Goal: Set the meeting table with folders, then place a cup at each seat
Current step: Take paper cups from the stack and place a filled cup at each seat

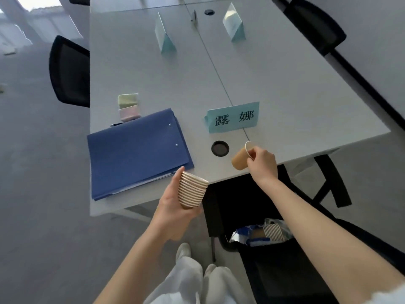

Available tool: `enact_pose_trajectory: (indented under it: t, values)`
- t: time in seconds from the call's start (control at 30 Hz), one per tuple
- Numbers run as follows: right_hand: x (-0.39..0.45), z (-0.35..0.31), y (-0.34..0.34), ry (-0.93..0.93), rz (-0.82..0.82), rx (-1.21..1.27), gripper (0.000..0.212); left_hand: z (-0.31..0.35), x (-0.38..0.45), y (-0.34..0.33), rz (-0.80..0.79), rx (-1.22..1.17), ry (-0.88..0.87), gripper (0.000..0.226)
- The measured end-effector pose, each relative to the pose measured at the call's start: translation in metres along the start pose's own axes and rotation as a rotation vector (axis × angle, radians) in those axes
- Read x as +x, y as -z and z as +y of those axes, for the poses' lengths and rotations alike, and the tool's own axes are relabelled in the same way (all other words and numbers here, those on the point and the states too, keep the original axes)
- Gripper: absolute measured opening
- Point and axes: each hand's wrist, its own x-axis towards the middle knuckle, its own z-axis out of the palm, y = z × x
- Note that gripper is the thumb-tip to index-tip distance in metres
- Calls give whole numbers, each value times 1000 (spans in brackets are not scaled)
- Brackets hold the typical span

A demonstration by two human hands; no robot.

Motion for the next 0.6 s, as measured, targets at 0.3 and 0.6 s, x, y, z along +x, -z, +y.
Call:
enact_pose_trajectory:
  t: [0.3,0.6]
  values:
    - [17,13,-35,139,-40,-372,19,-8,-3,13,6,5,25,111]
    - [-29,-15,-16,138,-23,5,29,-8,-32,15,52,-2,56,112]
